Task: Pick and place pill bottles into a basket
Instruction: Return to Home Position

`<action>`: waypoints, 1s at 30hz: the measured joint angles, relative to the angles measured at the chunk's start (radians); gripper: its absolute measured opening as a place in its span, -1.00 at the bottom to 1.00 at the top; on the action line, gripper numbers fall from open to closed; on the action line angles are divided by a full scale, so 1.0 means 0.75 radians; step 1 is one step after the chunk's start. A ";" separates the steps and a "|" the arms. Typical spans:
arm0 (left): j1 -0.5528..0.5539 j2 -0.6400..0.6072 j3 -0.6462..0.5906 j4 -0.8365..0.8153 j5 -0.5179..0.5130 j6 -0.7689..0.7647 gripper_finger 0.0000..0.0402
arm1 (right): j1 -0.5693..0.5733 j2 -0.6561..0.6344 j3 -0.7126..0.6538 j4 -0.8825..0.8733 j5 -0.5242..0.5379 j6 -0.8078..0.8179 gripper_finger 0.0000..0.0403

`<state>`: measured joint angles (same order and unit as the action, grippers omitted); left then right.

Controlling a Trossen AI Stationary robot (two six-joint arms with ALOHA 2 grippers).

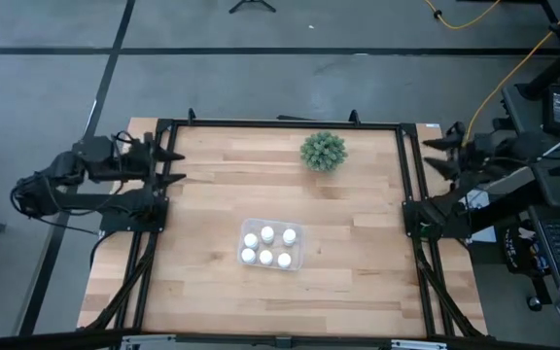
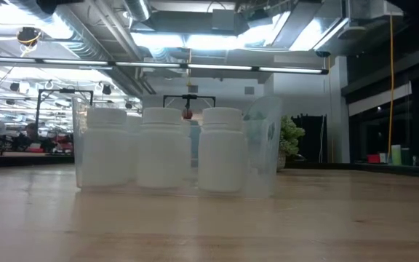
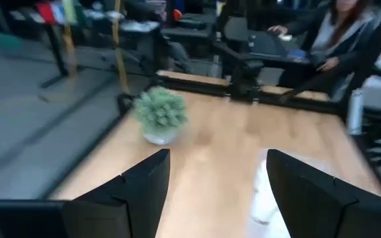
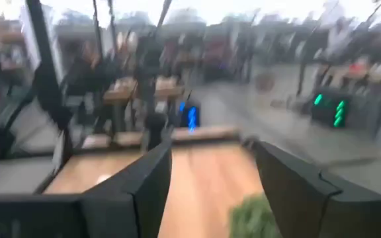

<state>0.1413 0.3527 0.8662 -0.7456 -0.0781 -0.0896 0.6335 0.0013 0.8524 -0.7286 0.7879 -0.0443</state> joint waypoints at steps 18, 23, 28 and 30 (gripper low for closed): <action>0.176 -0.135 -1.138 1.331 0.617 -0.666 0.22 | 0.210 0.002 -0.666 0.457 -0.126 0.429 0.10; 0.179 -0.126 -1.136 1.135 0.586 -0.608 0.22 | 0.210 0.001 -0.808 0.622 -0.140 0.435 0.10; 0.179 -0.115 -1.136 1.060 0.583 -0.606 0.22 | 0.210 0.001 -0.931 0.780 -0.136 0.401 0.10; 0.179 -0.113 -1.136 1.060 0.584 -0.607 0.22 | 0.209 0.001 -1.008 0.964 -0.134 0.294 0.10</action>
<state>0.2752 0.2684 0.0143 0.0490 0.3595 -0.5449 0.7906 0.0017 0.0960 -0.0055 0.6876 0.1764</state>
